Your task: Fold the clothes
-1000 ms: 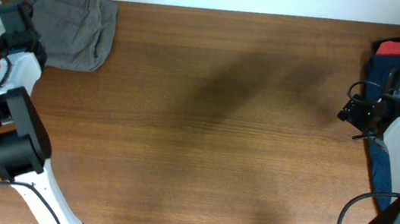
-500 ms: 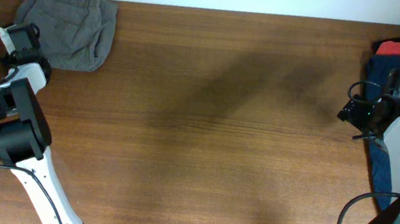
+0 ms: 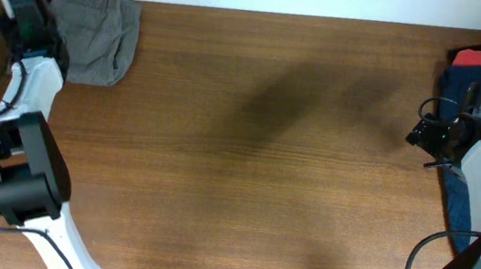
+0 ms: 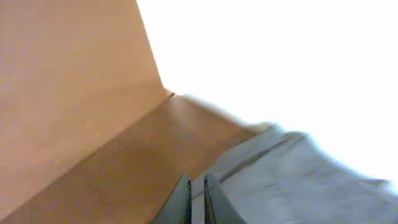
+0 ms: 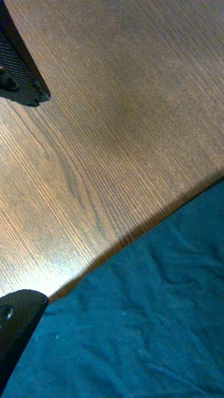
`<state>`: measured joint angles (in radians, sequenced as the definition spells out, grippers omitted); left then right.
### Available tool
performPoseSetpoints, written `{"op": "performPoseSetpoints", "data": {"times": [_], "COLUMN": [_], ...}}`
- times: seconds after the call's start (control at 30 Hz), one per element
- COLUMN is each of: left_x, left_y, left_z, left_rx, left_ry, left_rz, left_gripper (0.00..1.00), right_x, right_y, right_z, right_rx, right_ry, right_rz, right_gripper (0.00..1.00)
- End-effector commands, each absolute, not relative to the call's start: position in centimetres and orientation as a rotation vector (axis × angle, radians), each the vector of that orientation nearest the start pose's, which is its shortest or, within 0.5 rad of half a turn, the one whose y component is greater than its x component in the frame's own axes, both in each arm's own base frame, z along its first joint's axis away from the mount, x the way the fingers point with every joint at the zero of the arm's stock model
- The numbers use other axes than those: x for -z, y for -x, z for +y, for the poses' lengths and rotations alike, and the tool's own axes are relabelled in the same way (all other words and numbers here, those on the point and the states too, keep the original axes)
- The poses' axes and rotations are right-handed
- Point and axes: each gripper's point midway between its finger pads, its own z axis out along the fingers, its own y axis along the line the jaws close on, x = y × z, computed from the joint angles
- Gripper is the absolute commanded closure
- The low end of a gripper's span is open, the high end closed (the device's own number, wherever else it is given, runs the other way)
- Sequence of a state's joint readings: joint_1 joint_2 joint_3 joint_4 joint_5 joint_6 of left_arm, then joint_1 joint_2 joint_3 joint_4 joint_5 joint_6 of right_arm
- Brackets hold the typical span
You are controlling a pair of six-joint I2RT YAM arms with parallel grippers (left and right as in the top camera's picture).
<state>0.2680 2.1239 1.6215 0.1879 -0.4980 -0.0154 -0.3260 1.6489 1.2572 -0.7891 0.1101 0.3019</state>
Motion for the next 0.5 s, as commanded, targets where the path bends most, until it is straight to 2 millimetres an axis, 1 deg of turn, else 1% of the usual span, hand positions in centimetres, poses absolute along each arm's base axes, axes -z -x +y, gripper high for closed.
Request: {"op": "performPoseSetpoints", "data": {"times": [0.0, 0.07, 0.17, 0.27, 0.47], "left_x": [-19.2, -18.5, -17.8, -16.5, -12.5], "left_y": [-59.9, -60.7, -61.6, -62.5, -64.1], "left_z": [18.9, 17.0, 16.0, 15.9, 16.2], "left_rx": [-0.434, -0.370, -0.356, -0.351, -0.353], "left_ry": [0.433, 0.379, 0.361, 0.356, 0.348], "left_rz": [1.875, 1.900, 1.884, 1.857, 1.809], "left_gripper": [0.95, 0.99, 0.99, 0.99, 0.99], "right_x": [-11.1, -11.1, -11.1, -11.1, -11.1], "right_y": [-35.5, -35.5, -35.5, -35.5, -35.5], "right_z": [-14.1, -14.1, -14.1, -14.1, -14.1], "right_rx": [0.162, 0.162, 0.163, 0.162, 0.163], "right_ry": [-0.875, -0.875, -0.875, -0.875, -0.875], "right_rz": [2.611, 2.611, 2.612, 2.611, 2.612], "right_gripper": [0.01, 0.02, 0.01, 0.01, 0.01]}}
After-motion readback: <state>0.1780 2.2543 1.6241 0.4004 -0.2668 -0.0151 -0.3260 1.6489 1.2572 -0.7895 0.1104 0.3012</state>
